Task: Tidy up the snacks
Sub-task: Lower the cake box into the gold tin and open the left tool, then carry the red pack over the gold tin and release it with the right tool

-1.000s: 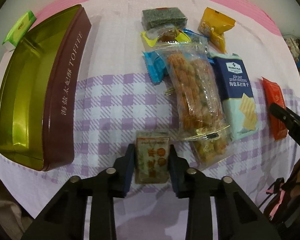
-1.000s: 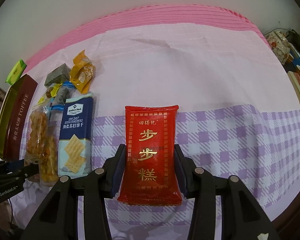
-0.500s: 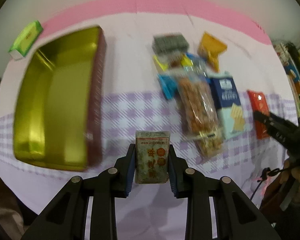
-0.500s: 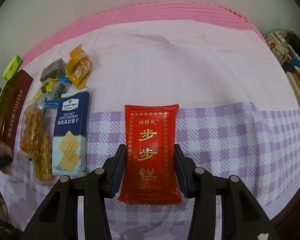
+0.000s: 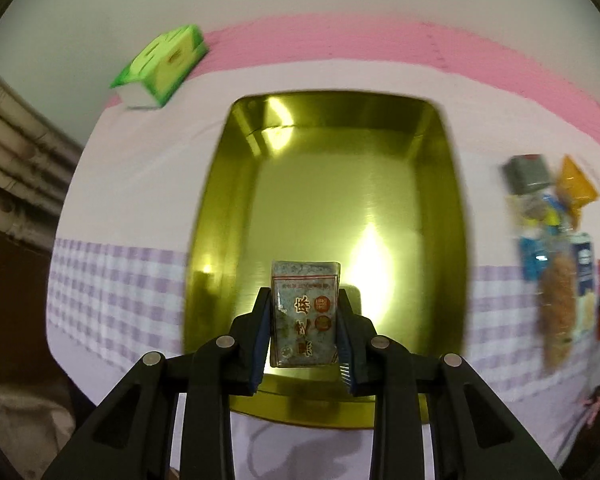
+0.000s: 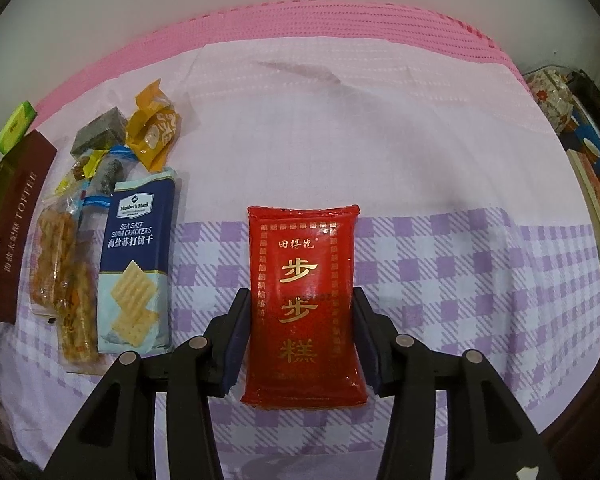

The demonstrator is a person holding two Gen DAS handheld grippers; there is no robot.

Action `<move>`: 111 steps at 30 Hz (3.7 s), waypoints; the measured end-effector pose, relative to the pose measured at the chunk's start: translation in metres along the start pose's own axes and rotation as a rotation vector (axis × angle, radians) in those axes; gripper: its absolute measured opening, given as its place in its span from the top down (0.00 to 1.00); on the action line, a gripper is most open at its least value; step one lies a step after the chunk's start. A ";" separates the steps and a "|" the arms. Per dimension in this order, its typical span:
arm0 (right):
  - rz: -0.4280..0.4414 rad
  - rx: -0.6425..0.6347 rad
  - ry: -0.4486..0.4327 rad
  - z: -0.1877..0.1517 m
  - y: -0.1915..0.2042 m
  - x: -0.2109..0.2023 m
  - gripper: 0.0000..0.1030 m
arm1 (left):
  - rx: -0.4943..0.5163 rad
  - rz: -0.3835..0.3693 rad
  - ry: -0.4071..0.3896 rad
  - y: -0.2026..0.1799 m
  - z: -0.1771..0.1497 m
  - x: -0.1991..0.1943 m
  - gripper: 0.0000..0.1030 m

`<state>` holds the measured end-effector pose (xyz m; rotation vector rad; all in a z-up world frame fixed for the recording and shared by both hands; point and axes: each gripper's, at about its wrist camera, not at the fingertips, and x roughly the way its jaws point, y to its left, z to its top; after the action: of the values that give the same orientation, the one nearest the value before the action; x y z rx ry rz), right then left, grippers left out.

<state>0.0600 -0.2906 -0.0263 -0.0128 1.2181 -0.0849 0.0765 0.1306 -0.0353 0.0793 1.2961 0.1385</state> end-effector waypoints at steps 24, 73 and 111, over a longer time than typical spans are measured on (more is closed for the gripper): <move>-0.039 0.015 0.013 0.006 0.005 0.001 0.59 | 0.029 0.034 0.065 0.027 -0.020 0.042 0.70; 0.343 -0.197 0.001 0.040 0.360 -0.020 0.60 | -0.414 0.103 -0.154 0.134 -0.100 -0.012 0.50; 0.050 -0.408 0.010 0.020 0.370 0.008 0.59 | -0.421 0.078 -0.139 0.132 -0.098 -0.008 0.50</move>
<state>0.1028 0.0771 -0.0476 -0.3375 1.2272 0.2087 -0.0274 0.2578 -0.0362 -0.2175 1.1032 0.4611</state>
